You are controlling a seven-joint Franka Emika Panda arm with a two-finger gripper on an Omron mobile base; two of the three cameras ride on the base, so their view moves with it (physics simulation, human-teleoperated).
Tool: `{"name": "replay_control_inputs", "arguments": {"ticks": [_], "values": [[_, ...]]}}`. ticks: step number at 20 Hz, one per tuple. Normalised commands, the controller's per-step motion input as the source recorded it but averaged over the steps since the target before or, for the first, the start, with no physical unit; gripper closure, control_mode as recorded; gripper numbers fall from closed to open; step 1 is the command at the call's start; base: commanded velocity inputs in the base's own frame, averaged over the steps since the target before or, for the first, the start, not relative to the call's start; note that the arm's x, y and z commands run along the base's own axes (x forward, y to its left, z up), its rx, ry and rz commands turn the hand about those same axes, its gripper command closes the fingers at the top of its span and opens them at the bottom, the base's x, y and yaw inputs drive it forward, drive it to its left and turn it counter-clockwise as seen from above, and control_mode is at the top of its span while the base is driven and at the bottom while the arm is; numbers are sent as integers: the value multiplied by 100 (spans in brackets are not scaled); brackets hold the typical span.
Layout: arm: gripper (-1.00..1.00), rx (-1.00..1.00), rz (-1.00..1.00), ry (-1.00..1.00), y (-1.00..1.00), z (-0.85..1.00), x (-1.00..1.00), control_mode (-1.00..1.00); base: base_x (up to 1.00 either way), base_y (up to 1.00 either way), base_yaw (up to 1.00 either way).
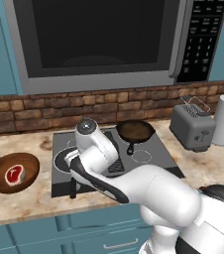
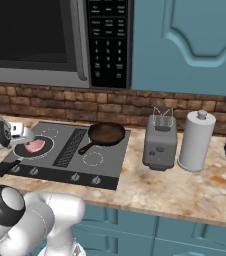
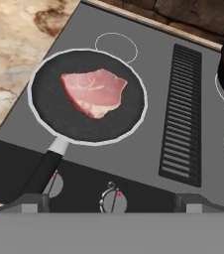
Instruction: Place one of the steaks on the plate and the other in the bowl. Then place the bowl in the fridge.
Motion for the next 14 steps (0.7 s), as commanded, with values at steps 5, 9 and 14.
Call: {"name": "replay_control_inputs", "arguments": {"ticks": [5,9,14], "values": [[-100,0,0,0,0,-15,28,-100,0,0,0],[-100,0,0,2,0,-8,24,-100,0,0,0],[-100,0,0,4,8,-11,21,-100,0,0,0]]}}
